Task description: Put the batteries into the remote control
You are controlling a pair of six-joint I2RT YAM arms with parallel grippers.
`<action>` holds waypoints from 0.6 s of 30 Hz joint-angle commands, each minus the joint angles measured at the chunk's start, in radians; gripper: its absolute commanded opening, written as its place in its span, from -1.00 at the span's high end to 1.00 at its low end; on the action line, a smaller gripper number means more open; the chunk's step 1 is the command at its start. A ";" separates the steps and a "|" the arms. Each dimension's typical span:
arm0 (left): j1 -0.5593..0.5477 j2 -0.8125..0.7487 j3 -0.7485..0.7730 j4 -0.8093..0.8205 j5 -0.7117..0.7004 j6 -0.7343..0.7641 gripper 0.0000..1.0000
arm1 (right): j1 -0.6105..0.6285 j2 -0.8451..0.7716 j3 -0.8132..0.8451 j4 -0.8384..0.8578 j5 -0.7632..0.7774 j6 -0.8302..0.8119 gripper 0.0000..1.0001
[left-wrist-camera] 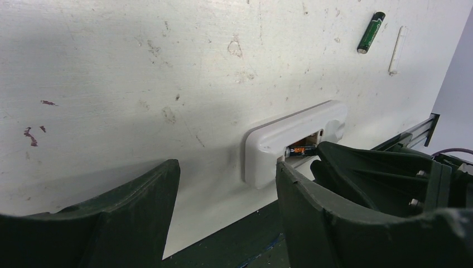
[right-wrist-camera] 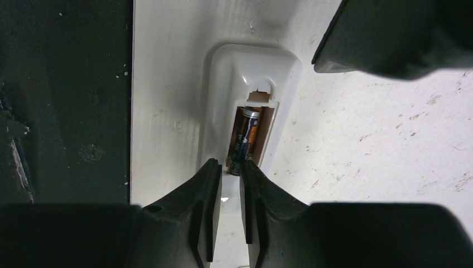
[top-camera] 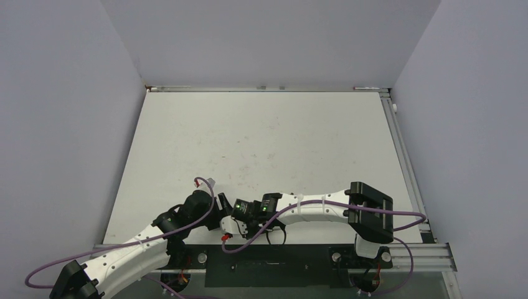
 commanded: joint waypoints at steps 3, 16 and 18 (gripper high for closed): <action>0.009 0.009 -0.002 0.031 0.006 0.015 -0.22 | 0.007 -0.021 0.045 -0.019 -0.005 -0.001 0.58; 0.010 0.015 -0.001 0.047 0.017 0.017 -0.22 | 0.003 -0.087 0.043 0.001 0.070 0.031 0.55; 0.009 0.019 -0.001 0.051 0.022 0.019 -0.23 | 0.002 -0.112 0.034 0.020 0.084 0.052 0.54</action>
